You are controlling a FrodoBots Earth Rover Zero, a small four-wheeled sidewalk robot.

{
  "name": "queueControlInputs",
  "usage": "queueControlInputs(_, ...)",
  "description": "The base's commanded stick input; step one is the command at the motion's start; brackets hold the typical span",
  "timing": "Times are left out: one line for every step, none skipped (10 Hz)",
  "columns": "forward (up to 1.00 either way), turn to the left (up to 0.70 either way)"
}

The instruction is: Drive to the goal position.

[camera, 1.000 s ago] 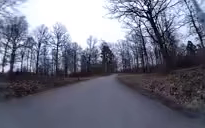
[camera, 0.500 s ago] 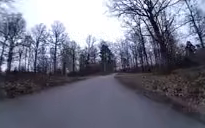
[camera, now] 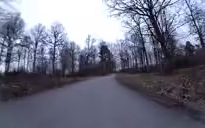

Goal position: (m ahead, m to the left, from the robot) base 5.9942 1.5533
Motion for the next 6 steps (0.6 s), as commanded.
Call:
queueControlInputs(0.85,0.00)
queueControlInputs(0.85,0.00)
queueControlInputs(0.85,0.00)
queueControlInputs(0.85,0.00)
queueControlInputs(0.85,0.00)
queueControlInputs(0.85,0.00)
